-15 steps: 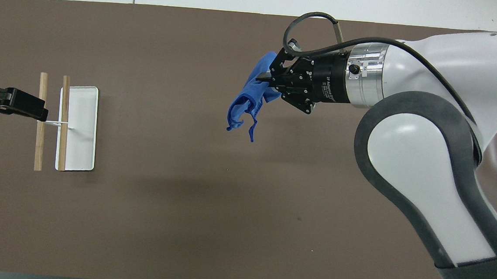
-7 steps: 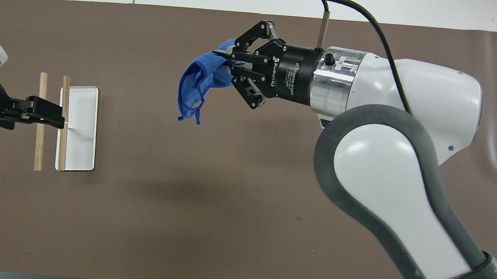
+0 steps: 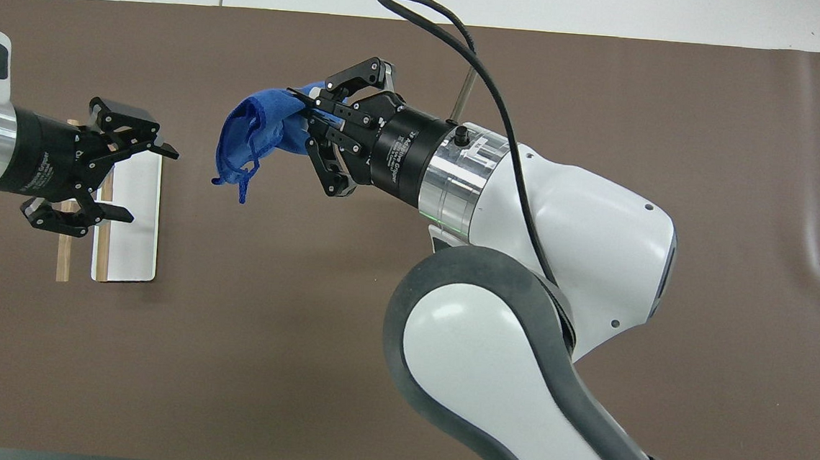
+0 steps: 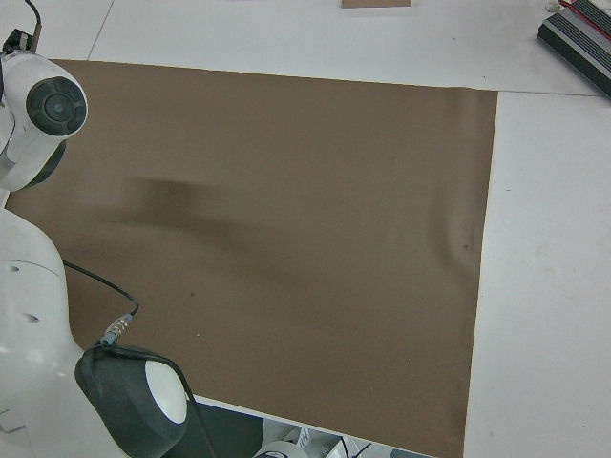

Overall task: Right arm passes towel to left arm to hang
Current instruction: 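Hold the towel out while the left gripper reaches to grasp it, then open the right gripper and withdraw while the left gripper holds the towel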

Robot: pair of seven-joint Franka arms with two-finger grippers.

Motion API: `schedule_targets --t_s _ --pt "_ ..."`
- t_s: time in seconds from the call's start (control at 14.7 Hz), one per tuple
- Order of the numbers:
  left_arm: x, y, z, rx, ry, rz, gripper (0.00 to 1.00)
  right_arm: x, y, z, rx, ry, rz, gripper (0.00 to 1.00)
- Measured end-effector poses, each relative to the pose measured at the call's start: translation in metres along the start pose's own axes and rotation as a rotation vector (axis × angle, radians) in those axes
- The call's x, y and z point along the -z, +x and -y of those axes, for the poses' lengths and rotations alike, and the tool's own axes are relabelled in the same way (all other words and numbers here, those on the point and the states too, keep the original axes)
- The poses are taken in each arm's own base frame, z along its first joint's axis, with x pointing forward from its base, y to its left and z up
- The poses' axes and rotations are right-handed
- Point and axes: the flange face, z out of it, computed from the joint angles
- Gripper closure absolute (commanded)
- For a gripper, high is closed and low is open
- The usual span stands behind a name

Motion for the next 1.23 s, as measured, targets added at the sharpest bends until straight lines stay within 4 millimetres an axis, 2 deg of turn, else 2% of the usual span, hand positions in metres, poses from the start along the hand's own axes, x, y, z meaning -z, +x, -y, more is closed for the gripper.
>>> schedule_targets --t_s 0.2,0.41,0.68,1.23 --pt "-0.014 -0.016 -0.013 0.335 -0.065 0.011 0.0 -0.002 -0.002 -0.003 0.001 -0.004 0.002 1.0" --pt "-0.032 -0.031 -0.016 0.525 -0.038 0.045 0.0 -0.002 -0.003 -0.005 0.002 -0.004 0.003 1.0" --pt "-0.053 -0.036 -0.012 0.616 -0.026 0.095 0.0 -0.004 -0.005 -0.008 0.004 -0.009 0.005 1.0" --pt "-0.057 -0.028 -0.018 0.686 -0.151 0.15 0.0 -0.005 -0.005 -0.009 0.009 -0.013 0.005 1.0"
